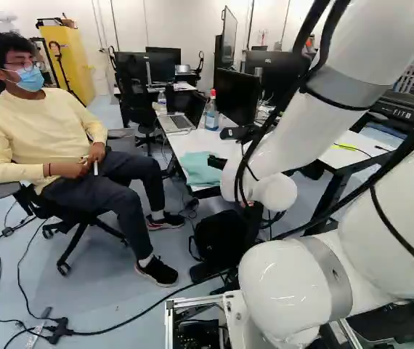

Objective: Clean the table with the green towel

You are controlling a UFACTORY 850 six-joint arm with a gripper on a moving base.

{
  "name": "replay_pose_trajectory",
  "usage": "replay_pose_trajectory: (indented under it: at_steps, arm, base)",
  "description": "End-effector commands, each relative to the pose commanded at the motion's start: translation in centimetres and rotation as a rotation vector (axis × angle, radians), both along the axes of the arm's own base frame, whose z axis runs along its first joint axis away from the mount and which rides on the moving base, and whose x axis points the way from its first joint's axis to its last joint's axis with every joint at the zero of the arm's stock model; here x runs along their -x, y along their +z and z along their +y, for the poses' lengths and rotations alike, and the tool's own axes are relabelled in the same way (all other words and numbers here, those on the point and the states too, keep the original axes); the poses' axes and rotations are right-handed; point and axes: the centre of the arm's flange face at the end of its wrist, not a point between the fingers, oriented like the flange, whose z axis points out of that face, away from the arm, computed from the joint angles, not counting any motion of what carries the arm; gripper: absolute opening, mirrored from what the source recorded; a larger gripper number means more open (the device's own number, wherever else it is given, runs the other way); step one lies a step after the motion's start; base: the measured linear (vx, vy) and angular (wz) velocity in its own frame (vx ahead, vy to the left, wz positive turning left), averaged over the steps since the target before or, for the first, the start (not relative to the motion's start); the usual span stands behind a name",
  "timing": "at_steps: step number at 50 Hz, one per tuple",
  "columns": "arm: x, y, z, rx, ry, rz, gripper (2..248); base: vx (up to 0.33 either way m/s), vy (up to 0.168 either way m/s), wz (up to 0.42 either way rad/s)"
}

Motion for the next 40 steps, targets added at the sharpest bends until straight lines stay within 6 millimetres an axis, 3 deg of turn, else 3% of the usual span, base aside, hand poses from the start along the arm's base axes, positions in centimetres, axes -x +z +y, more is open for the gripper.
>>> replay_pose_trajectory:
  at_steps: [16,40]
  arm:
    - [-0.4,1.1,0.7,-0.001,0.023,-0.013,247]
    - [-1.7,0.8,1.9,0.005,0.063,0.076,247]
  base:
    - [0.0,0.0,0.0]
    - [0.0,0.0,0.0]
